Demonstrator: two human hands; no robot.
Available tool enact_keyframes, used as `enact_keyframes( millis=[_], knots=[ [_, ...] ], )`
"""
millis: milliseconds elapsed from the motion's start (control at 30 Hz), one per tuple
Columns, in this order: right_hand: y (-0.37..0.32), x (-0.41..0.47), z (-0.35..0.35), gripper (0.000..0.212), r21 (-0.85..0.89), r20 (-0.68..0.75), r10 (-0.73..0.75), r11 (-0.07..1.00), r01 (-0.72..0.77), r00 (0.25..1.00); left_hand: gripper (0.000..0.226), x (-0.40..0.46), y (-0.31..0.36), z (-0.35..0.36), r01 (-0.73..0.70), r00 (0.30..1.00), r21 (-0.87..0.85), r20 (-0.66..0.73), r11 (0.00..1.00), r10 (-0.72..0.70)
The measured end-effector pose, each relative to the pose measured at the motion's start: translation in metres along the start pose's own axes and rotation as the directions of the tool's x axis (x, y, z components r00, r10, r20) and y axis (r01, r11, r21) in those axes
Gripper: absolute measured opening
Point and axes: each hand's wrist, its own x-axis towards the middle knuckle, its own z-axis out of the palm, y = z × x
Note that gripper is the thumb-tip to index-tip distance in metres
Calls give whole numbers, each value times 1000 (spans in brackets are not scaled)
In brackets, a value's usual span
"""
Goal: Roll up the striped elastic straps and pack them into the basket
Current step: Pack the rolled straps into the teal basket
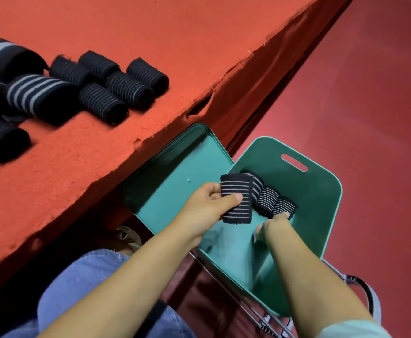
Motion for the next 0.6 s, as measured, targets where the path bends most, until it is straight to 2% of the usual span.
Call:
enact_keyframes(
  millis=[100, 133, 200, 267, 300, 333, 400, 467, 600],
  knots=[
    [-18, -60, 0, 29, 170, 60, 92, 980, -101, 994, 16, 1, 2, -2, -25, 1000, 2, -17, 1000, 25],
    [-24, -81, 0, 23, 154, 97, 35, 987, -49, 995, 17, 3, 3, -2, -31, 999, 5, -22, 999, 31],
    [-28, -132, -2, 10, 60, 183, -192, 981, 183, 964, 20, 4, 3, 0, -29, 999, 18, -19, 999, 29],
    [-18, -156, -14, 4, -13, 331, -364, 921, 390, 870, 22, 5, 1, 4, -14, 1000, 49, 0, 999, 14],
    [-15, -169, -18, 8, -41, 382, -410, 888, 458, 828, 22, 5, -1, 6, -6, 1000, 72, 15, 997, 5],
    [-11, -170, -22, 13, -34, 426, -416, 880, 473, 804, 20, 4, -4, 8, 3, 1000, 94, 31, 996, -6],
    [-8, -169, -24, 21, -71, 436, -401, 877, 475, 805, 16, 2, -8, 9, 15, 998, 130, 58, 991, -23],
    [-10, -174, -24, 17, -90, 446, -374, 885, 456, 813, 16, 0, -8, 6, 22, 995, 176, 95, 984, -39],
    [-14, -174, -26, 13, -156, 556, -292, 883, 443, 778, 15, -4, -3, 0, 15, 985, 258, 163, 966, -58]
  ],
)
